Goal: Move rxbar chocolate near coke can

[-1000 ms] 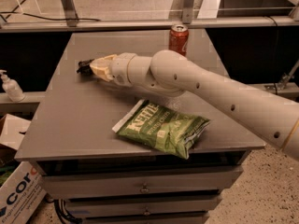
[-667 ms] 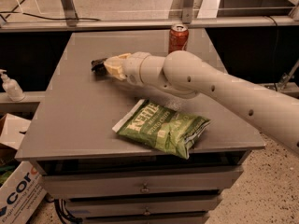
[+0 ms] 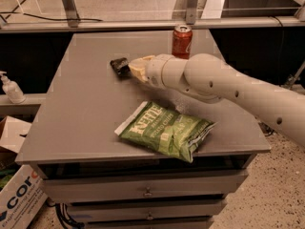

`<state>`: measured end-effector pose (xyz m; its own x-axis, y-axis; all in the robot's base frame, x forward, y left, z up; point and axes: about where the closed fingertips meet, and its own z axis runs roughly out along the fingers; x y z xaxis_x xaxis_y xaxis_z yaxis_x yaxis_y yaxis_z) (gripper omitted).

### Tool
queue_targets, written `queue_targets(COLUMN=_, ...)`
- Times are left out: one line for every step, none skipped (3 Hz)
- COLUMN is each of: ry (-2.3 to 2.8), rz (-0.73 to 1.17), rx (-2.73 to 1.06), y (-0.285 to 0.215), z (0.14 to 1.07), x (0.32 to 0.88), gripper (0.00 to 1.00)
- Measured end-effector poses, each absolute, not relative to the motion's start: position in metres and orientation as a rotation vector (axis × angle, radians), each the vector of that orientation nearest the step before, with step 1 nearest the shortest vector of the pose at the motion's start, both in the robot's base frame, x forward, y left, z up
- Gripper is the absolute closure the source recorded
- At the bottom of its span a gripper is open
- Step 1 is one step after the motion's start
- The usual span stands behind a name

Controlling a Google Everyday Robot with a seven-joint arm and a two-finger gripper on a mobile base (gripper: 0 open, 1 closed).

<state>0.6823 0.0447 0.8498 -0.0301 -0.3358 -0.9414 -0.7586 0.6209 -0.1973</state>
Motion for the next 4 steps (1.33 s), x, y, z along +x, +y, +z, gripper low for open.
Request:
queue_targets(ry=1.668, rz=0.37, rx=-0.883, y=0.01, z=0.848, x=0.688, gripper=1.0)
queue_targets(ry=1.696, rz=0.316, rx=-0.831, y=-0.021, z=0.85, x=0.691, gripper=1.0)
queue_targets(ry=1.711, rz=0.262, rx=-0.77, y=-0.053, z=0.857, x=0.691, gripper=1.0)
queue_targets(ry=1.719, rz=0.213, rx=-0.71, y=-0.081, z=0.863, x=0.689, gripper=1.0)
